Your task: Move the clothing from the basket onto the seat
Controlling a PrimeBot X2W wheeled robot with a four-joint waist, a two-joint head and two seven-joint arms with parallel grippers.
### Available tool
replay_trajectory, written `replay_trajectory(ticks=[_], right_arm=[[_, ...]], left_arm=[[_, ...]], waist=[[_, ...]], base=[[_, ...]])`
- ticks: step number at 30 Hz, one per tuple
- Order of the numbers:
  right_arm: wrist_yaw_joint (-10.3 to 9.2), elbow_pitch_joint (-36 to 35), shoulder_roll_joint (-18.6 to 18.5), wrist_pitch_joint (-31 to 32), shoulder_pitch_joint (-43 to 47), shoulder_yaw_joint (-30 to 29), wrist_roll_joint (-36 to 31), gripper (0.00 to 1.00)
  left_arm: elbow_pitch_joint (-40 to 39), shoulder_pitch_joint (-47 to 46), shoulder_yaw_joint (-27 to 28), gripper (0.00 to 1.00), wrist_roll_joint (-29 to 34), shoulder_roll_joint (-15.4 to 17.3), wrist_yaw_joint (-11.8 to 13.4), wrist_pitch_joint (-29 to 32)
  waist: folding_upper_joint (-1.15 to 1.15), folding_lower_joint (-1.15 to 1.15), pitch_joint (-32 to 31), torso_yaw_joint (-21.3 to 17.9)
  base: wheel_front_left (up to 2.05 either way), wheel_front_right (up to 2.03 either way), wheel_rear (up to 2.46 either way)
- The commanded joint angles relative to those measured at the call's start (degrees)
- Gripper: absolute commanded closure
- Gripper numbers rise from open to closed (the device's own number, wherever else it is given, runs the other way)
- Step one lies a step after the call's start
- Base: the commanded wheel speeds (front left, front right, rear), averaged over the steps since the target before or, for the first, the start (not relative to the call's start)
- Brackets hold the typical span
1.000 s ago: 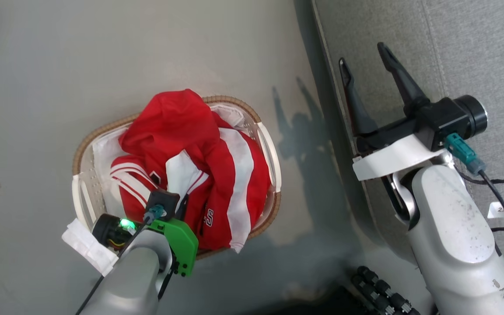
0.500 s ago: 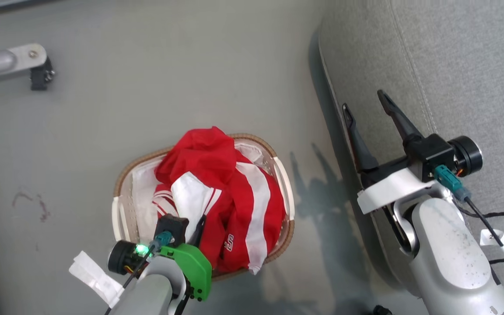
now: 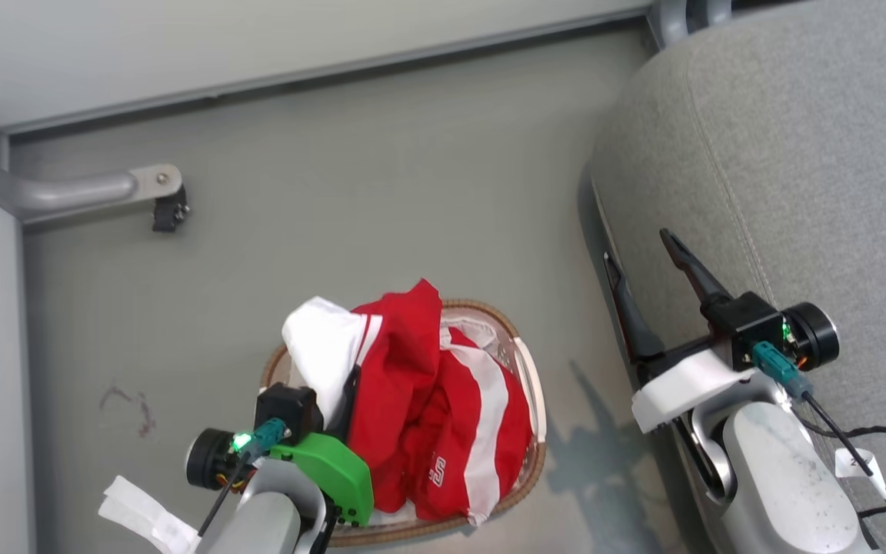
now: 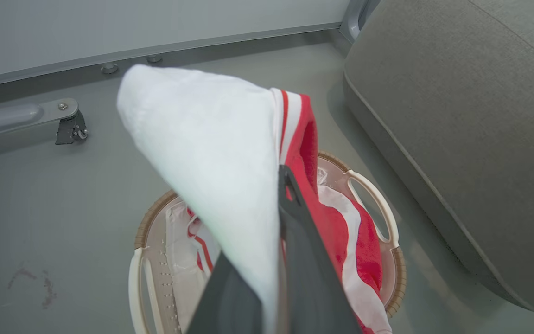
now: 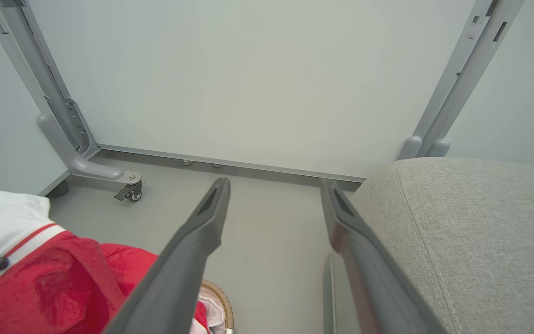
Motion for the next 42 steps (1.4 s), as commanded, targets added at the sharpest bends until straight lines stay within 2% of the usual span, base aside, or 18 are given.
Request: replay_trajectory(ticks=[1, 19, 27, 32, 42], right_arm=[[-0.06, 0.2, -0.2, -0.3, 1.2, 0.0, 0.4, 0.00], [-0.06, 2.0, -0.2, -0.3, 7.6, 0.2, 1.1, 0.00], [-0.06, 2.8, -0.2, -0.3, 9.5, 2.4, 1.0, 0.00], [-0.06, 3.6, -0.2, -0.3, 9.4, 6.1, 0.6, 0.00], [-0.06, 6.5, -1.0, -0.3, 2.5, 19.4, 3.4, 0.00]], left_arm=[[-1.6, 0.8, 1.0, 1.00, 0.4, 0.2, 0.2, -0.1], [-19.7, -1.0, 8.1, 1.00, 1.3, 0.2, 0.2, -0.1], [-24.9, -2.8, 8.1, 1.00, 0.5, 0.2, 0.3, -0.1], [-26.7, -3.6, 6.9, 1.00, -0.3, 0.2, 0.6, -0.1], [-29.2, -5.0, 1.0, 1.00, -3.3, 0.2, 1.7, 0.0]], waist=[[0.00, 0.00, -3.8, 1.8], [0.00, 0.00, -11.8, 2.9], [0.00, 0.00, -13.1, 3.1], [0.00, 0.00, -13.4, 3.5], [0.00, 0.00, -12.7, 6.0]], base=[[0.00, 0.00, 0.00], [0.00, 0.00, 0.00], [0.00, 0.00, 0.00], [0.00, 0.00, 0.00], [0.00, 0.00, 0.00]])
